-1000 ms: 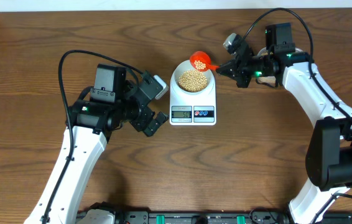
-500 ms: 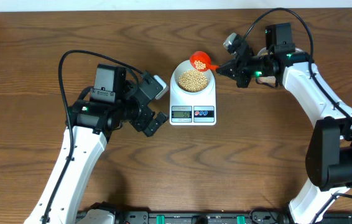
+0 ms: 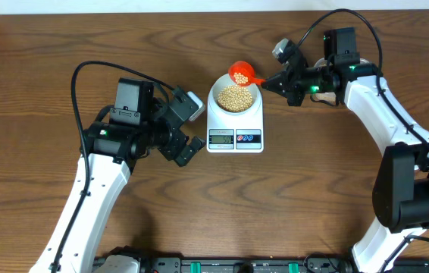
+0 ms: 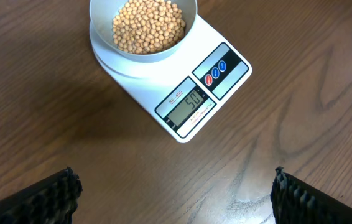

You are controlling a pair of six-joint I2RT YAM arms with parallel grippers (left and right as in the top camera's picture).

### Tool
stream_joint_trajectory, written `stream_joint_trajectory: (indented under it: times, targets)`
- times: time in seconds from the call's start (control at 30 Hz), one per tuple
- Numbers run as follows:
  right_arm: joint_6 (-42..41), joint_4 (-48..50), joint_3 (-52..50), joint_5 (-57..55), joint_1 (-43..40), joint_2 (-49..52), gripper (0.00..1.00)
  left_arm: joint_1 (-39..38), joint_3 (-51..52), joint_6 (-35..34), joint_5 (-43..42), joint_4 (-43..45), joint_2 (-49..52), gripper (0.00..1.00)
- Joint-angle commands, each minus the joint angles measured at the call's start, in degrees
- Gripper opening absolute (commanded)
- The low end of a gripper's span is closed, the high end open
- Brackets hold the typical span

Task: Scoop item into bowl and weigh 50g on scale
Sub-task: 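Keep trickling beans from the red scoop until the scale reads 50, then carry the red scoop right back over the clear bean tub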

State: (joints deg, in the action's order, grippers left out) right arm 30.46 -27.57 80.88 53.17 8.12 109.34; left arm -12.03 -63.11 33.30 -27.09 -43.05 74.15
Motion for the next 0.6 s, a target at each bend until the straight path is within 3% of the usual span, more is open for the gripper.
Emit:
stream_joint_trajectory:
  times: [0.0,0.57]
  targets:
    - [-1.27,0.39,-0.48,2.49,-0.22,-0.13,0.01,0.24,-1.25,0.96,-0.52,0.02,0.33,1.00]
    - [-2.84,1.22,-0.48,2.51,-5.73,-0.15,0.01,0.24,-1.25,0.96,-0.52,0.02,0.33,1.00]
